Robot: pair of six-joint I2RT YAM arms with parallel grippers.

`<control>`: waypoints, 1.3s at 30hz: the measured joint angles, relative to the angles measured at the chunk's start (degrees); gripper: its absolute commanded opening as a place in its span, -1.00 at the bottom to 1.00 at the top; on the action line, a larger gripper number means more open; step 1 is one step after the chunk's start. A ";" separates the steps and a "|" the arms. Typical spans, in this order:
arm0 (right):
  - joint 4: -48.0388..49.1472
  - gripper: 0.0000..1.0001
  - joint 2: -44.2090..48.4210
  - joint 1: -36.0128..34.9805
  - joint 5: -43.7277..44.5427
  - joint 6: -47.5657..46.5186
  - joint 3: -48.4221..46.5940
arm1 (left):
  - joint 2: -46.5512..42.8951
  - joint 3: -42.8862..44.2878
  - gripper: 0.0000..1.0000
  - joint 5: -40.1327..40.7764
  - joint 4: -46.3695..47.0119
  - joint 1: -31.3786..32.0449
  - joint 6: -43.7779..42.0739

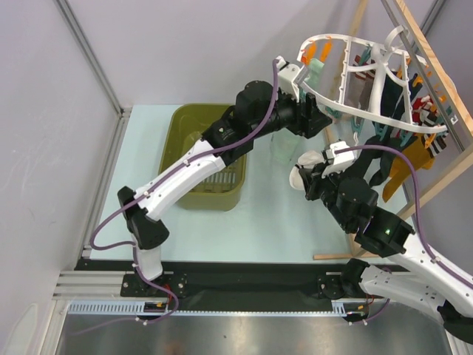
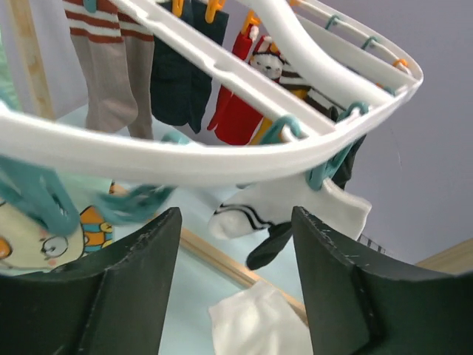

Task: Remove the socks clipped to the hanger
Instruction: Place the sock in the bin.

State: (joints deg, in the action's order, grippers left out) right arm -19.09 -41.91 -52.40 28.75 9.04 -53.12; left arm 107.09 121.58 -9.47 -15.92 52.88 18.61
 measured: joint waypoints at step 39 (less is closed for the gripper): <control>-1.27 -1.00 4.59 0.02 -7.76 5.38 -1.01 | -23.87 -45.53 -0.23 -19.19 13.84 -0.57 4.39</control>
State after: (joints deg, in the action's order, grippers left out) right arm -20.36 -37.32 -52.38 20.99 14.41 -54.13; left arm 83.22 76.05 -28.67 -2.09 52.31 23.00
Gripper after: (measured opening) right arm 0.019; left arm 0.574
